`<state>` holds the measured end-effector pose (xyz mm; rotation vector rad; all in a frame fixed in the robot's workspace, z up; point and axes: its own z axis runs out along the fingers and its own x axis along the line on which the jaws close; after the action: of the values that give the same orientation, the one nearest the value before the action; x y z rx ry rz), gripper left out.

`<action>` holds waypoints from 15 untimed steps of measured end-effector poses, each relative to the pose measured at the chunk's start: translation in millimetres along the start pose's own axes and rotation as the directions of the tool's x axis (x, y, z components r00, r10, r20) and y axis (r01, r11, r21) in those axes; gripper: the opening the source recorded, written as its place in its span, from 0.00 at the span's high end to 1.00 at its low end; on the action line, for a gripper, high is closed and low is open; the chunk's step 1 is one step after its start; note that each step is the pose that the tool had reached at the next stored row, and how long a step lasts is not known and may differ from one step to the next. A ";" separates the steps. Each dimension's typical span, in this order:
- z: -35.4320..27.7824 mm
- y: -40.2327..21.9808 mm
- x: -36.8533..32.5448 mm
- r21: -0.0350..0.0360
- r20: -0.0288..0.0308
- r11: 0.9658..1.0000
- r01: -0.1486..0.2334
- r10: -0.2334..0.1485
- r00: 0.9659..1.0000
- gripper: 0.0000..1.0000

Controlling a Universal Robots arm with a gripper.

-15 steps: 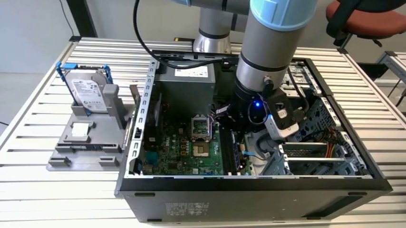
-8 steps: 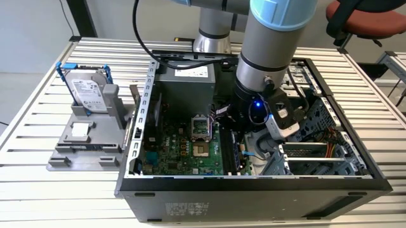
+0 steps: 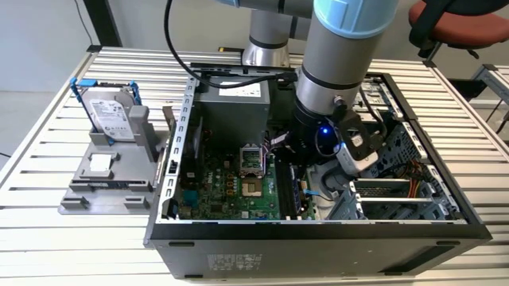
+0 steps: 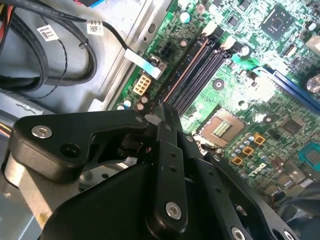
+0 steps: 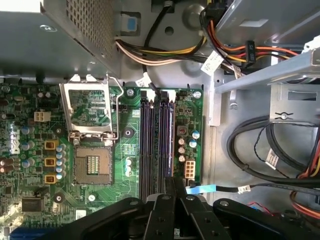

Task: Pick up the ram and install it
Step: 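Press down the ram until it locks into place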

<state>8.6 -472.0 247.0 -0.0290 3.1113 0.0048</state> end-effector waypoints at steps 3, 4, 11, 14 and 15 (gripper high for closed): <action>-1.0 0.0 0.0 -0.001 0.000 0.999 0.032 -0.032 0.999 1.00; -1.3 0.0 0.0 -0.001 0.000 0.999 0.044 -0.044 0.999 1.00; -3.6 0.0 -0.1 -0.003 0.000 0.995 0.104 -0.104 0.995 1.00; -3.8 0.0 -0.1 -0.004 0.000 0.992 0.126 -0.126 0.992 1.00; -3.9 0.0 -0.1 -0.004 0.000 0.991 0.136 -0.136 0.991 1.00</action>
<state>8.6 -471.9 250.9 -0.2411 3.1023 0.0081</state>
